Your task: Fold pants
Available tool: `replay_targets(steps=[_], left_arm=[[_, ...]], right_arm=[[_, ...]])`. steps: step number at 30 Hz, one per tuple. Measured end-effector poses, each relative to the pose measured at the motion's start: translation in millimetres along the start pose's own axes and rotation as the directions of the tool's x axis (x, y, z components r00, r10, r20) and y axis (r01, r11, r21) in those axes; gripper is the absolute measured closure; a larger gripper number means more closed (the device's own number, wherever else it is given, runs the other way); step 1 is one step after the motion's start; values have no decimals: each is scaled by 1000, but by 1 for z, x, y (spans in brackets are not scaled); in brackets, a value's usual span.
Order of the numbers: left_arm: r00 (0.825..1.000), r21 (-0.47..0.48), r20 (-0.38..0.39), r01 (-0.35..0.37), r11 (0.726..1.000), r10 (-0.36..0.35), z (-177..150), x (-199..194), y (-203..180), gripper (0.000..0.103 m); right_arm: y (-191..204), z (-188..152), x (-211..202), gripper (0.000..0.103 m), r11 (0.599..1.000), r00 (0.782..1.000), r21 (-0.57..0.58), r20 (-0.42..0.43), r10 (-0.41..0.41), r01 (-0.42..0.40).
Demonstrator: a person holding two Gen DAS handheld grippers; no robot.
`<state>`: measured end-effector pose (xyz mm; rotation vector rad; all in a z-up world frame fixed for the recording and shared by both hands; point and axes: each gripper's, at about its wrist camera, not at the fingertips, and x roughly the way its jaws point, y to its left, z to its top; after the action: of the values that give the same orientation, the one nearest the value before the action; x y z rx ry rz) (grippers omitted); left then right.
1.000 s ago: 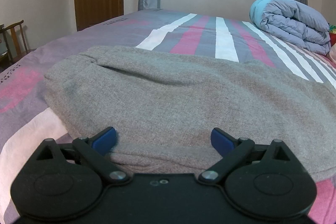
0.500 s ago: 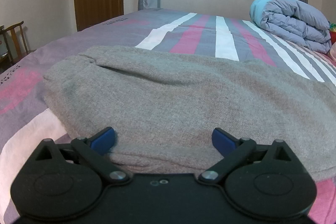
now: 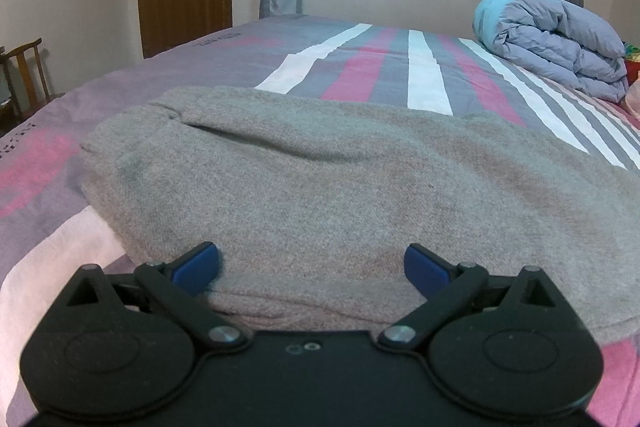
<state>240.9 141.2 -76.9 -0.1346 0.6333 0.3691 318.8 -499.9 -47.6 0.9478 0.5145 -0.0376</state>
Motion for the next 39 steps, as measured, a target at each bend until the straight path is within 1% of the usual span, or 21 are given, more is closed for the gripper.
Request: replay_targets(steps=[3, 4, 6, 8, 11, 12, 13, 15, 17, 18, 21, 23, 25, 26, 28, 30, 32, 35, 36, 38, 39], left_arm=[[1000, 3, -1, 10, 1000, -10, 0, 0, 2, 9], [1000, 5, -1, 12, 1000, -12, 0, 0, 2, 9], [1000, 5, -2, 15, 1000, -15, 0, 0, 3, 9], [1000, 9, -1, 17, 1000, -17, 0, -1, 3, 9], [1000, 10, -1, 21, 1000, -21, 0, -1, 4, 8], [1000, 9, 0, 22, 1000, -22, 0, -1, 4, 8], [1000, 8, 2, 23, 1000, -23, 0, -1, 4, 8], [999, 1, 13, 32, 999, -33, 0, -4, 6, 8], [998, -9, 35, 56, 998, -55, 1, -11, 11, 10], [996, -21, 58, 67, 998, -65, 1, -19, 16, 15], [990, -76, 131, 56, 996, -45, 1, -41, 40, 15], [987, -101, 161, 31, 994, -14, 3, -49, 59, 18], [985, -129, 169, 7, 992, 15, 10, -49, 77, 25], [986, -154, 165, 8, 988, 17, 14, -46, 89, 30], [990, -205, 140, 25, 978, 4, 23, -37, 108, 38], [995, -252, 99, 42, 967, -17, 30, -23, 123, 52], [998, -288, 53, 57, 956, -44, 33, -8, 135, 56], [995, -348, 46, 95, 933, -84, 33, 2, 148, 58], [993, -356, 55, 113, 928, -100, 35, 4, 150, 64], [995, -322, 37, 96, 942, -88, 41, 9, 152, 78], [995, -317, 38, 99, 943, -92, 44, 11, 153, 85]], right_arm=[[-8, -7, -10, 99, 1000, 1000, 16, -8, -21, 21], [-13, -10, -9, 99, 999, 999, 18, -23, -27, 28], [-25, -16, 1, 98, 997, 996, 23, -59, -69, 71], [-38, -18, 10, 99, 995, 993, 70, -103, -60, 67], [-42, -15, 7, 98, 992, 993, 111, -108, -46, 58], [-38, -15, 0, 95, 994, 994, 91, -96, -59, 68], [-33, -18, -9, 86, 995, 995, 73, -73, -69, 74], [-26, -28, -25, 77, 994, 996, 70, -43, -79, 82], [-19, -42, -45, 75, 996, 997, 56, 33, -75, 73], [-16, -50, -53, 71, 997, 996, 53, 56, -66, 63], [-4, -72, -70, 65, 997, 992, 32, 98, -77, 74], [6, -88, -76, 64, 996, 992, -16, 98, -81, 83], [15, -96, -79, 63, 996, 993, -55, 95, -71, 77], [19, -96, -81, 63, 995, 991, -76, 115, -61, 70], [27, -99, -80, 62, 990, 990, -106, 114, -80, 92], [30, -102, -76, 61, 989, 992, -118, 93, -79, 90], [31, -104, -74, 61, 986, 992, -128, 86, -95, 106], [33, -105, -74, 61, 984, 989, -131, 92, -112, 124], [33, -105, -74, 60, 983, 989, -129, 95, -115, 127], [32, -105, -72, 59, 984, 988, -118, 86, -127, 137], [29, -104, -72, 58, 983, 988, -112, 81, -135, 143]])
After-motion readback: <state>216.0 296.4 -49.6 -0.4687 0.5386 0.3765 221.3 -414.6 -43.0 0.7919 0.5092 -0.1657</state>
